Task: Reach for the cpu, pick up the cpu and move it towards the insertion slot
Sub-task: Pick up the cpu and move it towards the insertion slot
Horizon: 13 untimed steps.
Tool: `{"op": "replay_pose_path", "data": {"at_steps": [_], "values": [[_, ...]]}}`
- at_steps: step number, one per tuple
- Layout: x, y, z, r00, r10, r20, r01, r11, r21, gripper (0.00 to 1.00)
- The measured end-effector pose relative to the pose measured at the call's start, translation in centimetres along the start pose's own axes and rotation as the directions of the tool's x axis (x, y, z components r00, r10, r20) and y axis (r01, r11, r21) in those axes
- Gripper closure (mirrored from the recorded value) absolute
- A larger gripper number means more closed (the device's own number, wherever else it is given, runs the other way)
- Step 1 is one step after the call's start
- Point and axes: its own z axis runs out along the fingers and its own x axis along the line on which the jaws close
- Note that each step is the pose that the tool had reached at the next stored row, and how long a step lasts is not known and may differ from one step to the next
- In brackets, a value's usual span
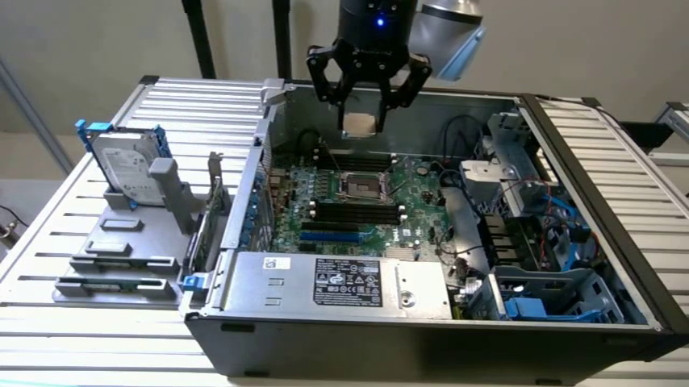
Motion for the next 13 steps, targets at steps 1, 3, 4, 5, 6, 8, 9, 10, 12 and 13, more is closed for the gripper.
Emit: {"op": "replay_pose_path", "data": {"at_steps": [1,3,4,5,6,8,9,10,12,13], "values": [[-0.2,0.27,0.09,1.0000,0.000,0.0000,0.000,1.0000,0.0048,0.46],[-0.6,0.81,0.21,1.0000,0.000,-0.0001,0.000,0.9999,0.0129,0.46],[-0.7,1.06,0.26,1.0000,0.000,0.0000,0.000,0.9999,0.0162,0.46],[-0.9,1.29,0.29,1.0000,0.000,0.0001,0.000,0.9998,0.0188,0.46],[-1.1,1.52,0.32,1.0000,0.000,0.0001,0.000,0.9998,0.0210,0.46],[-1.5,1.95,0.35,1.0000,0.001,0.0000,-0.001,0.9997,0.0253,0.46],[-1.6,2.12,0.37,1.0000,0.001,0.0001,-0.001,0.9996,0.0275,0.46],[-1.7,2.29,0.38,1.0000,0.001,0.0002,-0.001,0.9996,0.0299,0.46],[-1.8,2.61,0.40,1.0000,0.002,0.0002,-0.002,0.9994,0.0344,0.46],[-1.9,2.79,0.41,1.0000,0.003,0.0002,-0.003,0.9993,0.0368,0.46]]}}
